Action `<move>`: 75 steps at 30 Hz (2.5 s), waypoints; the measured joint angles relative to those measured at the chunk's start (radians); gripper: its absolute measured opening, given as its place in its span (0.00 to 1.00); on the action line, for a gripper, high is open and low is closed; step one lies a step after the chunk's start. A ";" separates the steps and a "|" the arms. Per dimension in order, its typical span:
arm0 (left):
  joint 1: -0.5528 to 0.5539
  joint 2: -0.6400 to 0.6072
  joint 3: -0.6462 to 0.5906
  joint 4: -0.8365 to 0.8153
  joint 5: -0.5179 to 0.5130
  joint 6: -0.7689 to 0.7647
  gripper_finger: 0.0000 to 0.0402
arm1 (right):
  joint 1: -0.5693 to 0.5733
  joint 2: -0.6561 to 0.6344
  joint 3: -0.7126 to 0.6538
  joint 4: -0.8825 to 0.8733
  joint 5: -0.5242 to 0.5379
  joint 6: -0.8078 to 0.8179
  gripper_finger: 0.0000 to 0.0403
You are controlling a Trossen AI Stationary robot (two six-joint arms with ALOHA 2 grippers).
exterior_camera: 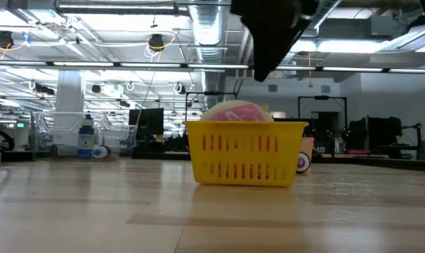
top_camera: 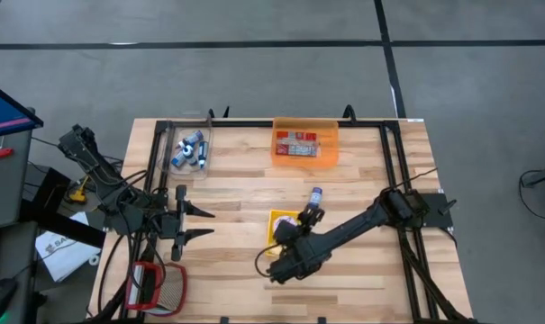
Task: Pick & Place Food Item
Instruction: Put the purple food coloring bottle into the transparent bin
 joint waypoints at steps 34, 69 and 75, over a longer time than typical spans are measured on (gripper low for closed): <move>0.000 0.004 0.000 0.036 0.031 0.005 0.39 | -0.637 -0.762 -0.999 0.762 -0.791 0.047 0.56; 0.000 0.005 0.000 0.030 0.061 0.011 0.39 | -0.659 -0.312 -0.844 0.685 -0.791 -0.057 0.45; 0.000 0.005 0.000 0.030 0.060 0.010 0.39 | -0.668 -0.373 -0.849 0.716 -0.671 -0.083 0.34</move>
